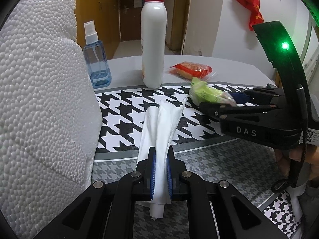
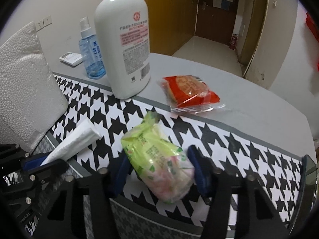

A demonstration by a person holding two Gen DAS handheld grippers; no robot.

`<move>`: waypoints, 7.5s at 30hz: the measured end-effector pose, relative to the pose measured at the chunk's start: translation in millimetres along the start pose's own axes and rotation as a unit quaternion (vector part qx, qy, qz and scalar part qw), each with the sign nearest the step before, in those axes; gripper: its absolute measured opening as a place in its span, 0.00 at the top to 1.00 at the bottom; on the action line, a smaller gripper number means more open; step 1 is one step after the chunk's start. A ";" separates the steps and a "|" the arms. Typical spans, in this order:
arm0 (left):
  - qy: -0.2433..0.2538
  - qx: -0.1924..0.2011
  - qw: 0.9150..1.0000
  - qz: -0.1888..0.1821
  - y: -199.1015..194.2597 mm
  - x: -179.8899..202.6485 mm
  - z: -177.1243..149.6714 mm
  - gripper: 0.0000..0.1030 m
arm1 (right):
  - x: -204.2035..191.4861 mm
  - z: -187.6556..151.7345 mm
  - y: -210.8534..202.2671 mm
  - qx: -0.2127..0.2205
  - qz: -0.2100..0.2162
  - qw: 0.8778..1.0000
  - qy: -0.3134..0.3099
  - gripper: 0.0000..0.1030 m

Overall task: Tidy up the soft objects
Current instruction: 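Grasp the green snack bag with the right tool, then lift the tissue with the left tool while the right tool lifts the snack bag, then carry the tissue and snack bag with both tools toward the foam box, then lower the snack bag into the foam box and open the right tool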

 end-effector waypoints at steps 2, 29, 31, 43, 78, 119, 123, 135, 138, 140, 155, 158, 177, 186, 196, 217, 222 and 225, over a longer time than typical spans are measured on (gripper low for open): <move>0.000 0.001 1.000 0.000 -0.7 0.4 0.3 0.90 | -0.9 0.7 -1.1 0.001 0.004 1.000 -0.002 0.60; 0.011 0.037 0.999 -0.014 -31.0 4.7 -2.3 0.90 | -11.5 -13.0 -61.1 0.026 -0.029 0.999 0.009 0.62; 0.014 0.043 0.999 -0.018 -35.9 6.7 -3.0 0.90 | -10.9 -16.6 -68.1 0.028 -0.031 0.999 0.015 0.62; 0.033 0.076 0.996 -0.042 -65.8 21.2 -8.6 0.90 | -18.6 -37.1 -107.6 0.054 -0.035 0.997 0.046 0.62; 0.058 0.146 0.984 -0.086 -162.8 10.5 -59.1 0.90 | -82.7 -116.1 -230.3 0.156 -0.104 0.977 0.104 0.62; 0.046 0.253 0.964 -0.065 -255.6 -62.9 -74.1 0.90 | -158.1 -97.3 -271.5 0.236 -0.078 0.966 0.077 0.62; 0.042 0.259 0.963 -0.054 -258.8 -71.3 -73.4 0.90 | -163.6 -86.8 -269.4 0.239 -0.068 0.966 0.067 0.62; 0.030 0.267 0.963 -0.031 -263.0 -88.0 -65.9 0.90 | -176.0 -58.9 -262.5 0.246 -0.047 0.967 0.040 0.62; 0.029 0.269 0.962 -0.028 -264.4 -91.7 -64.0 0.90 | -179.9 -51.4 -262.9 0.249 -0.045 0.967 0.031 0.62; 0.028 0.268 0.963 -0.028 -264.7 -94.9 -61.7 0.90 | -181.8 -47.4 -262.8 0.250 -0.043 0.967 0.027 0.62; 0.018 0.267 0.963 -0.014 -264.1 -104.8 -42.0 0.90 | -186.5 -15.5 -256.1 0.256 -0.030 0.966 0.004 0.62; 0.018 0.266 0.964 -0.013 -263.3 -104.5 -39.6 0.90 | -189.6 -9.1 -254.4 0.257 -0.027 0.966 -0.002 0.62; 0.008 0.256 0.967 0.002 -259.0 -123.8 -11.6 0.90 | -201.1 27.6 -253.4 0.267 -0.010 0.963 -0.018 0.62; 0.006 0.258 0.966 0.005 -253.9 -131.0 -4.5 0.90 | -204.4 47.2 -235.8 0.256 -0.003 0.967 -0.020 0.62; 0.002 0.262 0.965 0.010 -255.2 -141.3 -3.0 0.90 | -209.8 66.6 -217.9 0.244 -0.003 0.970 -0.021 0.62; -0.020 0.261 0.964 0.034 -255.6 -165.2 -4.6 0.90 | -216.5 100.6 -177.0 0.215 0.006 0.976 -0.025 0.62; -0.024 0.261 0.964 0.038 -254.8 -167.3 -3.9 0.90 | -214.8 106.6 -172.4 0.209 0.005 0.977 -0.025 0.62; -0.029 0.261 0.964 0.038 -253.9 -168.5 -4.5 0.90 | -214.9 109.2 -170.1 0.206 0.004 0.978 -0.026 0.62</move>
Point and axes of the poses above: each gripper's, at about its wrist camera, not at the fingertips, and y roughly the way its jaws point, x to its right, z to its top, the point moved 2 cm from there along y, roughly the way its jaws point, and after that the axes turned 12 degrees about -y, right-handed, at the moved point
